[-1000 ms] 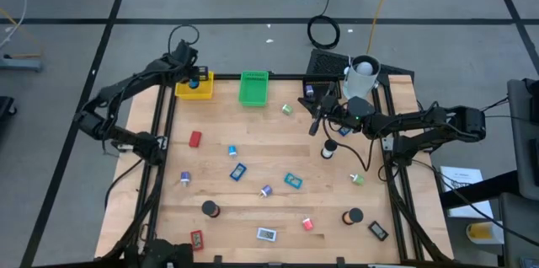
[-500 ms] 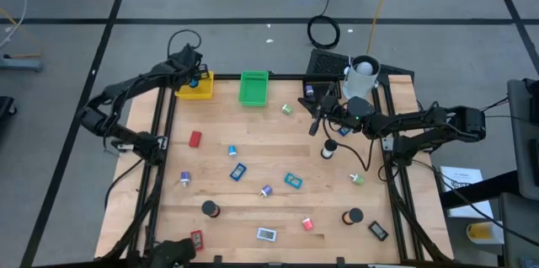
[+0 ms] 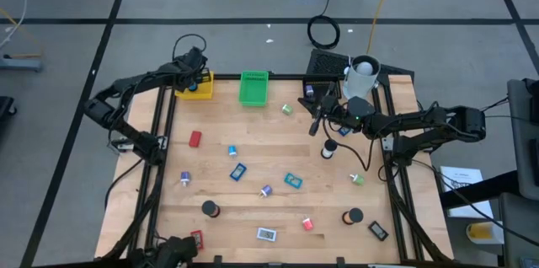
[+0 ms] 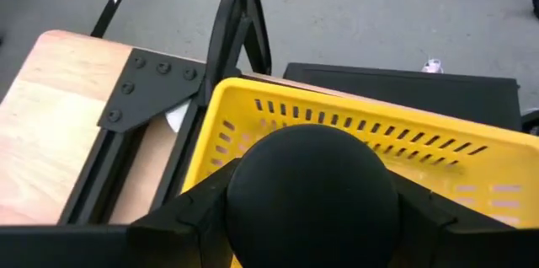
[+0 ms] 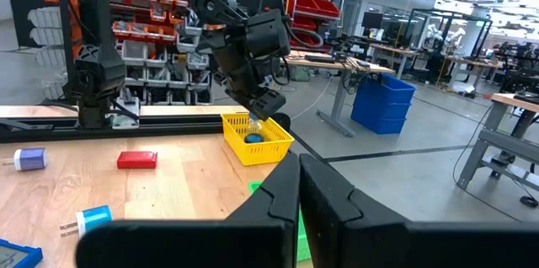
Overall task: Pick & Place Office items
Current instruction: Put the blue sand timer into the yellow bin
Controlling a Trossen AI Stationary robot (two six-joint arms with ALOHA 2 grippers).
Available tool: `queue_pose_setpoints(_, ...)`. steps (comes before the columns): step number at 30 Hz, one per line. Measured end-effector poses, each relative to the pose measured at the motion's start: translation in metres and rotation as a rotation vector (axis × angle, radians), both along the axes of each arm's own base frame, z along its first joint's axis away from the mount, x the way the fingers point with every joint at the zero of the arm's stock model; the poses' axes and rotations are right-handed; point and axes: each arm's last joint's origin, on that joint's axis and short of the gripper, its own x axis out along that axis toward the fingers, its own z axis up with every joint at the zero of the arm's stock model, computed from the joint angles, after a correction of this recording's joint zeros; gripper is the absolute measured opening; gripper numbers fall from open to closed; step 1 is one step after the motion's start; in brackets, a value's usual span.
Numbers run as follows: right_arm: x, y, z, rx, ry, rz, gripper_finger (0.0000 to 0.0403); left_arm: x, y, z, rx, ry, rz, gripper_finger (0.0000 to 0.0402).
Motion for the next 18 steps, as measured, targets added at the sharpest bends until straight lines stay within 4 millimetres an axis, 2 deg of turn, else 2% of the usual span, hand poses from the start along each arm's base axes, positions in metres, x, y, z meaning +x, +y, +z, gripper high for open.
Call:
queue_pose_setpoints(7, 0.000, 0.000, 0.000, 0.000, 0.000, 0.000, 0.0004, 0.002, 0.002, 0.001, 0.010, 0.031, -0.064, 0.0289)
queue_pose_setpoints(18, 0.000, 0.000, 0.000, 0.000, 0.000, 0.000, 0.0004, -0.006, -0.001, 0.024, 0.045, 0.044, -0.193, 0.0304)
